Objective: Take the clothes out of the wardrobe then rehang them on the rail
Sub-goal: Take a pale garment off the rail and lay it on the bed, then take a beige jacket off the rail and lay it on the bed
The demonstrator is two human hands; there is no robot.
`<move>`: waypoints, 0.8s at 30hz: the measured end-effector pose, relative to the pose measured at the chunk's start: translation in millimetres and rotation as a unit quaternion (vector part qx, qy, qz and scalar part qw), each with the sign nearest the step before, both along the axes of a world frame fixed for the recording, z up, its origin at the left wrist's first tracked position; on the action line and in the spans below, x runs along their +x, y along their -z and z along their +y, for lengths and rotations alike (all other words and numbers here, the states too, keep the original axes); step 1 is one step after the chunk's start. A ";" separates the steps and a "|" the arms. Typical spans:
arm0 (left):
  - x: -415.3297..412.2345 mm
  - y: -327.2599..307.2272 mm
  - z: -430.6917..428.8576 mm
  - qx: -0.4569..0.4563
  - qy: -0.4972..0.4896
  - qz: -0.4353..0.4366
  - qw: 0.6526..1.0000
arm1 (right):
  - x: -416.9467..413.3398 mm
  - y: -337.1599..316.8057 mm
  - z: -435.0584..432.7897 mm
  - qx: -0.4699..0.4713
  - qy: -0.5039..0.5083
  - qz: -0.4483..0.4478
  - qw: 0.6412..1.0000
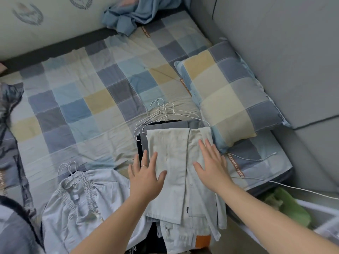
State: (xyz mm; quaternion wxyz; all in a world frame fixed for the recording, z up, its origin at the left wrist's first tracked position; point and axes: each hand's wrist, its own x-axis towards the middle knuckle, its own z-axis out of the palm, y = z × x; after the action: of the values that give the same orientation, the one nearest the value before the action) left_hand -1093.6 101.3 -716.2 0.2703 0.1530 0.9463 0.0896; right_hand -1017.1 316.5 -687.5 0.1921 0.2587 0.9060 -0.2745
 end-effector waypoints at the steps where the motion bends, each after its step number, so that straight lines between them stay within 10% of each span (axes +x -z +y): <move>1: 3.6 -12.6 -4.8 0.006 0.011 0.004 1.000 | 4.5 -14.3 -10.7 0.006 0.010 0.006 1.000; 24: 100.2 -224.6 -35.1 0.222 0.368 0.128 0.894 | 223.8 -224.9 -144.2 0.248 0.213 0.118 0.937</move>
State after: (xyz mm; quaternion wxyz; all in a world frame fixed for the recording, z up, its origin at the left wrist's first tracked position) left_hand -993.4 66.2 -491.6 0.1198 0.5564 0.8041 0.1714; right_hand -793.3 172.2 -462.5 -0.0501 0.4509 0.8851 -0.1038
